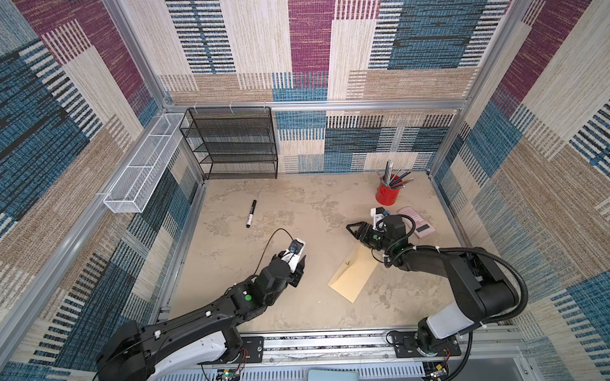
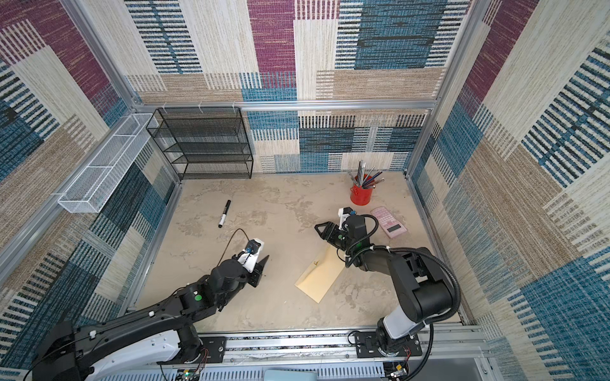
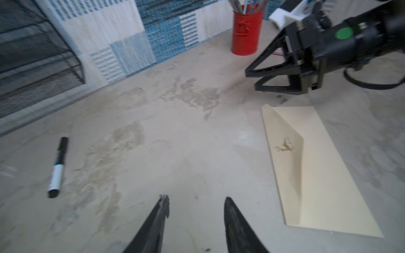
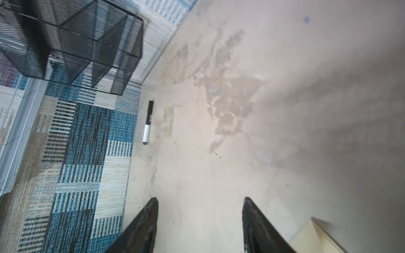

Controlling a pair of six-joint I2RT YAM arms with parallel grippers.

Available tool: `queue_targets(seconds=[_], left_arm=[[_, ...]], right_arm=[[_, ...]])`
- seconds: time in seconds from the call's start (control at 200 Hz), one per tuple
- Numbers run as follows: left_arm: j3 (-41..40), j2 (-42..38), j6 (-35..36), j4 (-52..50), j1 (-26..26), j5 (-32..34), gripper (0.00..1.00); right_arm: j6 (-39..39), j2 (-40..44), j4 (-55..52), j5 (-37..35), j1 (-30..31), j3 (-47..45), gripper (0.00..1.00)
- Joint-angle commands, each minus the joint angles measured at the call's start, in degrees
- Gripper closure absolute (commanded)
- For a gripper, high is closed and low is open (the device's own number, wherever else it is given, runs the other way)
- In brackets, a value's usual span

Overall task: Fold the letter paper in half and place it into the envelope
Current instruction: Fold the envelope flap on the envelope, then reset both arms

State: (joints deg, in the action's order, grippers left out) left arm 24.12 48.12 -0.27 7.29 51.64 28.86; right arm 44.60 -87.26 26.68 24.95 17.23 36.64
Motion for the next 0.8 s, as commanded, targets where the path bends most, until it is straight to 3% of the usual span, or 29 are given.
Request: queue_targets(seconds=[0.0, 0.035, 0.11, 0.185, 0.316, 0.361, 0.416, 0.526, 0.611, 0.796], left_arm=[[-2.69, -7.67, 5.95, 0.71, -4.87, 9.12, 0.53], [-3.98, -10.38, 6.88, 1.7, -6.57, 10.83, 0.51], [-7.5, -16.39, 10.43, 4.52, -9.85, 14.22, 0.46], [-11.86, -21.56, 13.08, 7.95, -13.21, 15.71, 0.38], [-18.64, -25.34, 11.23, 13.0, -18.85, 16.93, 0.19], [-19.86, -25.11, 10.07, 13.11, -22.05, 16.06, 0.02], [-20.4, -23.92, 8.6, 11.87, -26.76, 12.98, 0.01], [-22.05, -16.26, 0.6, 16.76, -39.0, 1.86, 0.01], [-19.9, -7.86, -2.03, 20.89, -47.35, -6.38, 0.01], [-13.6, 19.38, 2.04, 42.93, -51.2, -12.45, 0.01]], right_arm=[[-10.67, 5.89, -6.64, -5.11, -0.16, 3.86, 0.31], [-13.85, 8.46, -9.14, -8.11, -0.27, 4.98, 0.27], [-19.35, 14.82, -12.77, -15.09, -1.55, 4.52, 0.0], [-23.29, 22.74, -12.74, -19.96, -5.02, -0.06, 0.01], [-33.01, 36.77, -4.26, -30.87, -8.76, -12.44, 0.01], [-36.03, 38.82, -2.51, -34.84, -8.84, -14.89, 0.01], [-38.87, 38.58, -1.32, -38.72, -9.14, -16.45, 0.01], [-40.64, 35.6, 7.75, -40.37, -10.73, -21.1, 0.01], [-42.61, 30.52, 22.53, -40.74, -11.35, -25.46, 0.01], [-46.26, 12.37, 44.39, -35.42, -12.76, -29.33, 0.01]])
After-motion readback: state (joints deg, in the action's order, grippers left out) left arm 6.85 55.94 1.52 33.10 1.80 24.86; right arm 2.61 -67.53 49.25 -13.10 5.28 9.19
